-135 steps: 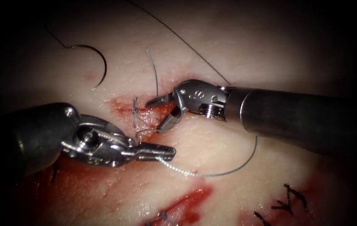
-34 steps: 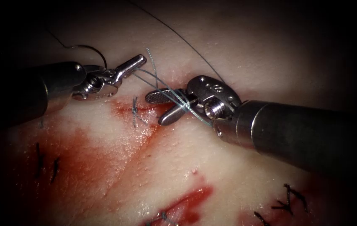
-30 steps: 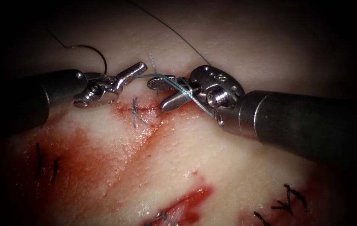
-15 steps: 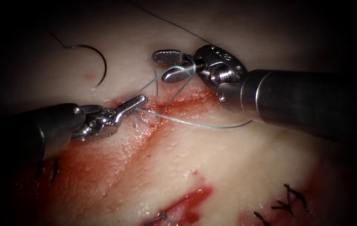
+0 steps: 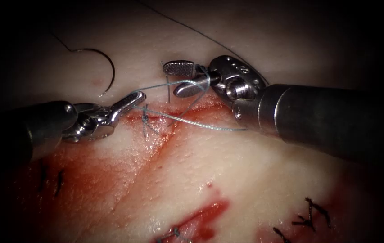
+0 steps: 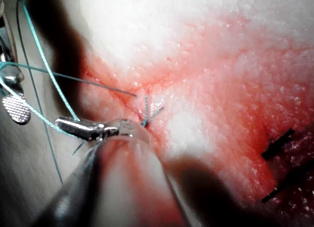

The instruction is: Wound Closure

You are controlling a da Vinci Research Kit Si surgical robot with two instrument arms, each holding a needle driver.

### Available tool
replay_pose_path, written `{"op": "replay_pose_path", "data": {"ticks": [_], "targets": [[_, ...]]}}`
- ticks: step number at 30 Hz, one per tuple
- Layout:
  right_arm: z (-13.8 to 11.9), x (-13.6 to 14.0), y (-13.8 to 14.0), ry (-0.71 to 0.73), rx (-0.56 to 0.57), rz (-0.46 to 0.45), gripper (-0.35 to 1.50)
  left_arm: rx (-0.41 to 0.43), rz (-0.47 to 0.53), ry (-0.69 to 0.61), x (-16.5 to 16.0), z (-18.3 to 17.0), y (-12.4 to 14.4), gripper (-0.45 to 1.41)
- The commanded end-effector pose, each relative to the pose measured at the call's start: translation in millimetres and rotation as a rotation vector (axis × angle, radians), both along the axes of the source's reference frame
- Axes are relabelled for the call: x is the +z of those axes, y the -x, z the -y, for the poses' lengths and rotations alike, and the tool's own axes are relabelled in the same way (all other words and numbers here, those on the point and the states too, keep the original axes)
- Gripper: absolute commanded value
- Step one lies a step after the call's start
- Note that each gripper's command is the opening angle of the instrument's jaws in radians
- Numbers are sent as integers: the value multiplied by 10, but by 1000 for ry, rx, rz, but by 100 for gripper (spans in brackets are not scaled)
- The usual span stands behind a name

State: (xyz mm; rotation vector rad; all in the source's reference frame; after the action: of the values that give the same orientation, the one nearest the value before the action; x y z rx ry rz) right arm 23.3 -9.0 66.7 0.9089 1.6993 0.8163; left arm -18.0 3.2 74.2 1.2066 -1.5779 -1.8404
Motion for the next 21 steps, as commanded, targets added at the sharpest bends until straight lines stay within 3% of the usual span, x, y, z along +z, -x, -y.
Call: {"op": "replay_pose_path", "data": {"ticks": [1,10,21], "targets": [[-4,4,-10,-2,-7,-3,131,-3,2,-6,6,-11,7,-45],[19,-1,-14,-26,-98,1,131,-39,-29,-22,30,-40,10,-45],[35,-2,-28,-28,-154,0,131,-60,-40,-31,35,-57,26,-45]]}}
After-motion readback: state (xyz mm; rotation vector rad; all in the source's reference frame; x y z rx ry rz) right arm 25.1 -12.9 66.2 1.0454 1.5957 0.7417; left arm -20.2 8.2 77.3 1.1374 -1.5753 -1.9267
